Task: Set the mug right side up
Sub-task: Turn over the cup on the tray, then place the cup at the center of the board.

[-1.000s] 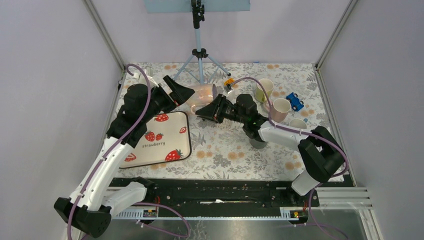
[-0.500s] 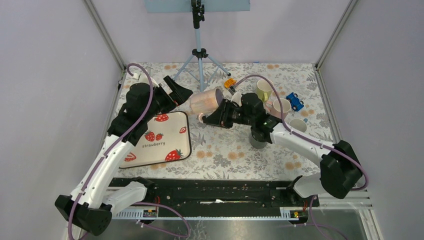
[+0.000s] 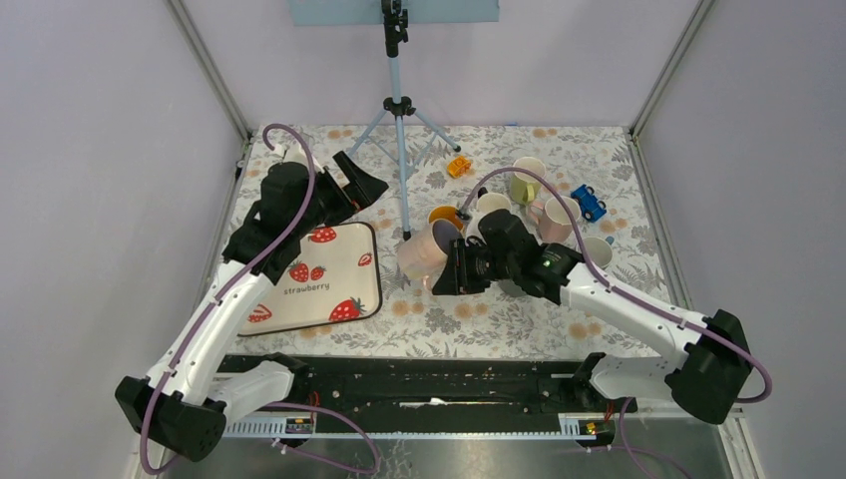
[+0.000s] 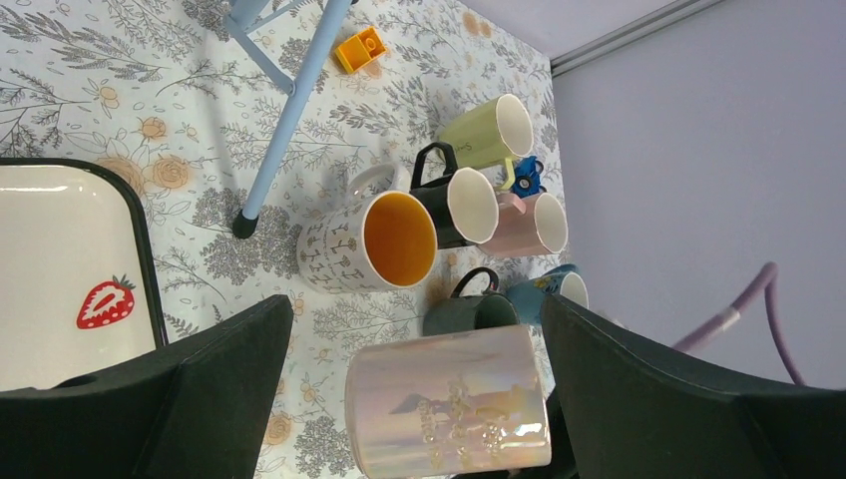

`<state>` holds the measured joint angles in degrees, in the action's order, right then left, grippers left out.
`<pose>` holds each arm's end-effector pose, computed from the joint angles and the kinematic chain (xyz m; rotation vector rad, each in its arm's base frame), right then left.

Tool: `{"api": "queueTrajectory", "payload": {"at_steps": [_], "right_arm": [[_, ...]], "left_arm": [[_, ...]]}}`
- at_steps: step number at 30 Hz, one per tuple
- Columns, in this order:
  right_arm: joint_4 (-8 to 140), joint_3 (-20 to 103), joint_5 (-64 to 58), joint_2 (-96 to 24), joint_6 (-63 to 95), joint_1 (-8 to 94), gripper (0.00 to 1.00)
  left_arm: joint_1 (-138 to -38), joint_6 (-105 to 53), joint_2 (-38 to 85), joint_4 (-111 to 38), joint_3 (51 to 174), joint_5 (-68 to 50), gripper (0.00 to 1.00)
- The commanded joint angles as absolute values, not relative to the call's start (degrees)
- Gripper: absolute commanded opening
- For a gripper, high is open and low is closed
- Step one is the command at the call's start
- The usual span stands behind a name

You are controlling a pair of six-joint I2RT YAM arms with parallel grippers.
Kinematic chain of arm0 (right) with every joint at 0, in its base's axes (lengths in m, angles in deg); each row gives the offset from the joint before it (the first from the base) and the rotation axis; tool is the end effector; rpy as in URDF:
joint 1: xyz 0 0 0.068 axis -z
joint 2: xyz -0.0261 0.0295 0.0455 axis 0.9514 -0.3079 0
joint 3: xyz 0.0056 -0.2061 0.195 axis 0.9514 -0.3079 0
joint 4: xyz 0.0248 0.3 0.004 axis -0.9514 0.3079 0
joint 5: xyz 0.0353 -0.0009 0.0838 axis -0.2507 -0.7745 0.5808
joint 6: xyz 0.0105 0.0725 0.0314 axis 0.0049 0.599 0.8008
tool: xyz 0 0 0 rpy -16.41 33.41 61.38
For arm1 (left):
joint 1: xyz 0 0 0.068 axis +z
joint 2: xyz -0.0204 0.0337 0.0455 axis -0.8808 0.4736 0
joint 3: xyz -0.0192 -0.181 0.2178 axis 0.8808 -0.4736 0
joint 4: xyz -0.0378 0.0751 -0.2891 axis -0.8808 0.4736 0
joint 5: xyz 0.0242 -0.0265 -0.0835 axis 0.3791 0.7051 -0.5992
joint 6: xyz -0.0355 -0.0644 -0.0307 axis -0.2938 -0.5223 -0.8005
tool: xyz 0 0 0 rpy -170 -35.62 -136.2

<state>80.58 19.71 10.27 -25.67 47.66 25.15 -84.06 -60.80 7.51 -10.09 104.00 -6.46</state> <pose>0.2135 0.2637 0.2736 -0.4067 2.3280 1.1980 0.2719 -0.1190 0.3829 -0.3510 1.9978 -0.8817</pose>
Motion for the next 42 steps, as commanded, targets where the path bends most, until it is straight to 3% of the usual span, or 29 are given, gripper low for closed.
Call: {"api": "queueTrajectory", "payload": {"at_steps": [1,16,35,42], "right_arm": [[81.68,21.8,3.25,-20.44,41.37,22.66,0.0],[87.01,14.05,-15.92,-16.21,41.19,16.07,0.0],[78.06,2.97,-41.56,-18.96,45.73,3.6,0.0],[83.11,1.1,-47.76,-21.31,51.57,2.81,0.0]], "left_arm": [[-84.21,-59.87,7.57,-12.15,104.23,-6.63,0.99],[-84.14,-60.29,7.96,-12.97,102.71,-7.25,0.99],[-84.1,-61.1,8.08,-13.22,100.27,-8.32,0.99],[-84.15,-61.08,8.45,-12.57,99.86,-8.3,0.99]]}}
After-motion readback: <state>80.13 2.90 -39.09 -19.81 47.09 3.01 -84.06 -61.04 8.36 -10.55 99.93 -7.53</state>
